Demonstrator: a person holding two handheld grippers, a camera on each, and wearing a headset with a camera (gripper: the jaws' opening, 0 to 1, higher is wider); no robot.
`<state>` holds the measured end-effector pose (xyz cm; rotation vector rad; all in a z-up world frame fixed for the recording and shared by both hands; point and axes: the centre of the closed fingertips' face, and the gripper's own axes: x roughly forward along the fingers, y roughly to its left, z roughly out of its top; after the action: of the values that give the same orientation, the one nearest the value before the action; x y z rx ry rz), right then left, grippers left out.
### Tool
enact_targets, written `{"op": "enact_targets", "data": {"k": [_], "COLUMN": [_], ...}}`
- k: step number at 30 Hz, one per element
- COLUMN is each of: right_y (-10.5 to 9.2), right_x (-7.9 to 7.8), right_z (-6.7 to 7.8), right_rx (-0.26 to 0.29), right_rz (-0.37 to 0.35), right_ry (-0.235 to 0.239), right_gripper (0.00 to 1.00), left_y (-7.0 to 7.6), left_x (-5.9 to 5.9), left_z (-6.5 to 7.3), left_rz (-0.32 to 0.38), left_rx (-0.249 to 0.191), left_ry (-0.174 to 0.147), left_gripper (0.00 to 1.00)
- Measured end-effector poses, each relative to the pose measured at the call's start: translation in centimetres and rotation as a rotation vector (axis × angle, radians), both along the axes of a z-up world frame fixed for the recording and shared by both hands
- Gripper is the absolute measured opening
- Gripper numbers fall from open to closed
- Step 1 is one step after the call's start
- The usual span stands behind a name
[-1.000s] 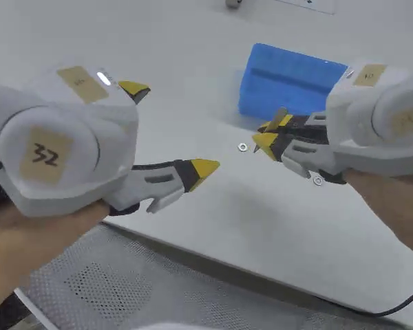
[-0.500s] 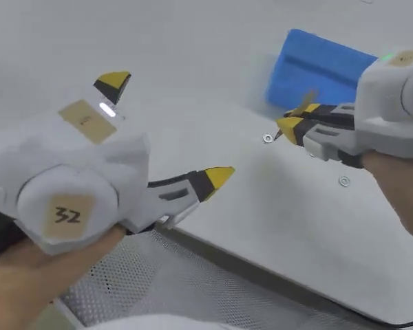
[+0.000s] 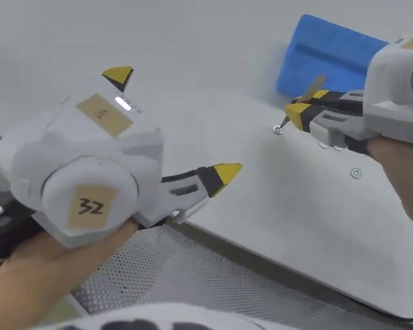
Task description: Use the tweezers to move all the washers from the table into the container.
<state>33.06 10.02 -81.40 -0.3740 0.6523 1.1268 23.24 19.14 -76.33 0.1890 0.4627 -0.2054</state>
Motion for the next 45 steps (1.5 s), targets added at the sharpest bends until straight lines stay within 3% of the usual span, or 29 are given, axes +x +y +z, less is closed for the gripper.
{"op": "enact_targets", "data": {"k": [5,18,24,31,35,45], "right_y": [0.0,0.1,0.3,0.0,-0.3,-0.5], "right_x": [0.2,-0.3,-0.4,-0.7,-0.8,-0.4], "right_z": [-0.7,-0.5,-0.2,1.6,2.8,5.6], "right_rx": [-0.014,-0.034,-0.043,-0.022,-0.012,0.045], "right_rz": [-0.002,0.026,0.024,0.026,0.031,0.009], "right_ry": [0.012,-0.043,-0.023,-0.012,-0.009,0.02], "right_gripper": [0.04,0.03,0.02,0.02,0.02,0.02], "left_y": [0.0,0.2,-0.1,0.1,0.2,0.2], "left_x": [0.0,-0.1,-0.2,-0.2,-0.1,-0.1], "left_z": [-0.3,-0.5,-0.6,-0.5,-0.2,-0.2], "left_rz": [-0.008,-0.003,-0.013,-0.01,-0.001,0.003], "left_rx": [0.012,0.004,0.013,0.025,0.003,0.004], "left_ry": [0.015,0.032,0.035,0.027,0.013,0.014], "left_gripper": [0.99,0.99,0.99,0.99,0.99,0.99]}}
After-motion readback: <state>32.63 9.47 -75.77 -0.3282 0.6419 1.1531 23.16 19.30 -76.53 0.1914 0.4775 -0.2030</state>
